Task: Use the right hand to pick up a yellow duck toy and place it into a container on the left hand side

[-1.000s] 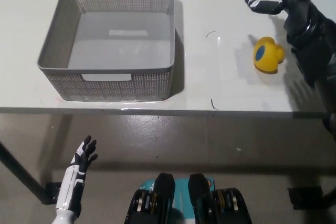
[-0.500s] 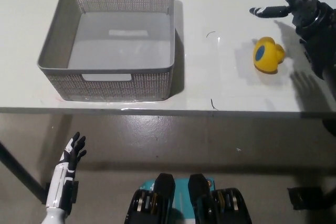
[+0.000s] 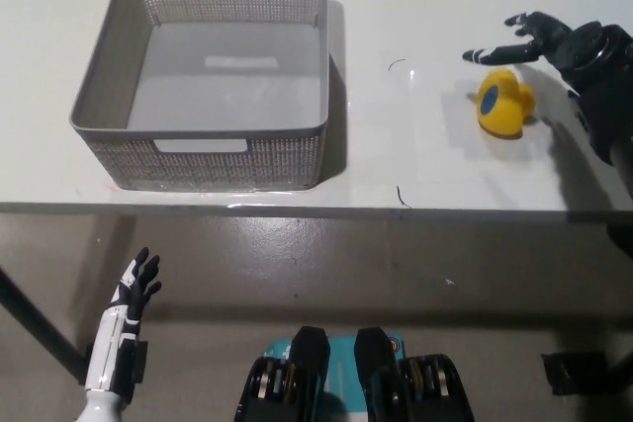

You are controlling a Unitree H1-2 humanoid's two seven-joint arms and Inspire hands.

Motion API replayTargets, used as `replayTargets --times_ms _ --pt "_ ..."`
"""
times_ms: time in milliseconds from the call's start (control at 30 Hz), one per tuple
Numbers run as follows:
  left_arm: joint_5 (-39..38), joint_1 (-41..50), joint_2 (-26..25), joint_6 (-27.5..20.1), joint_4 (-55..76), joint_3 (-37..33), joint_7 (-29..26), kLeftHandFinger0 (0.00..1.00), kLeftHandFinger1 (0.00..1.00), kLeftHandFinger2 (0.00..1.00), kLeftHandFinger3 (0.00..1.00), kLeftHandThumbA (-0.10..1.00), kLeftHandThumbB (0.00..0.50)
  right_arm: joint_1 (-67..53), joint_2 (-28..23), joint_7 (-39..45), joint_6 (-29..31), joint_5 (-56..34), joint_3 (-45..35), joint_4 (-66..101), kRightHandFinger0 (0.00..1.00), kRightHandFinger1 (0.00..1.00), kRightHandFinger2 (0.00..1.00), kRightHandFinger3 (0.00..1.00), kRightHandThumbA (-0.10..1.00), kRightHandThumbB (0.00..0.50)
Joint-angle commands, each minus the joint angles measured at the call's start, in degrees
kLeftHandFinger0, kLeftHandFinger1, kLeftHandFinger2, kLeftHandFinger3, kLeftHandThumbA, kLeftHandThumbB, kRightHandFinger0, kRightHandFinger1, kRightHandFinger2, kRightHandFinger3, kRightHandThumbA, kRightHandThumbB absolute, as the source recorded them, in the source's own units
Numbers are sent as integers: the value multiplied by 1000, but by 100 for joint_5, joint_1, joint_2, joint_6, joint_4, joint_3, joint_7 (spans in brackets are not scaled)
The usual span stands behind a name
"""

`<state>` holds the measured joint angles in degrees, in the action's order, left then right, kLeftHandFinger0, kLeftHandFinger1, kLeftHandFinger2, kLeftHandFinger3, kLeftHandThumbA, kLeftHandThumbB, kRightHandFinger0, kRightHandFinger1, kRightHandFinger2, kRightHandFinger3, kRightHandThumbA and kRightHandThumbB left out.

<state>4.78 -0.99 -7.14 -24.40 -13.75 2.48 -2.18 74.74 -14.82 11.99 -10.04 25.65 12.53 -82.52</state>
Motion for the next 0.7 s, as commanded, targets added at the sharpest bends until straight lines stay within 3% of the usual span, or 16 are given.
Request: replayTargets --times_ms 0,133,233,333,433,600,667 --pt "-56 -81 -45 -253 213 16 -38 1000 1000 1000 1000 1000 500 189 30 88 37 -107 114 9 1000 1000 1000 1000 841 498" --pt "-116 -31 -43 -252 288 62 -18 1000 1000 1000 1000 1000 500 91 193 57 17 -40 326 -16 1000 1000 1000 1000 878 500" --pt "-144 -11 -77 -253 332 123 -38 1000 1000 1000 1000 1000 500 28 288 60 39 -30 421 -28 1000 1000 1000 1000 855 448" --pt "-201 -4 -91 -252 383 181 -30 1000 1000 1000 1000 1000 500 3 353 78 54 -37 483 -38 1000 1000 1000 1000 828 433" --pt "-266 13 -103 -253 424 227 -19 993 1000 1000 1000 1000 500 -14 434 75 2 48 633 -63 1000 1000 1000 1000 867 471" --pt "-347 91 -107 -252 511 303 -9 1000 1000 1000 1000 1000 500 -118 556 33 -31 -216 457 -80 1000 1000 1000 1000 743 432" --pt "-393 121 -103 -253 527 345 1 1000 1000 1000 1000 1000 500 -166 601 54 -21 -17 662 -94 1000 1000 1000 1000 840 470"
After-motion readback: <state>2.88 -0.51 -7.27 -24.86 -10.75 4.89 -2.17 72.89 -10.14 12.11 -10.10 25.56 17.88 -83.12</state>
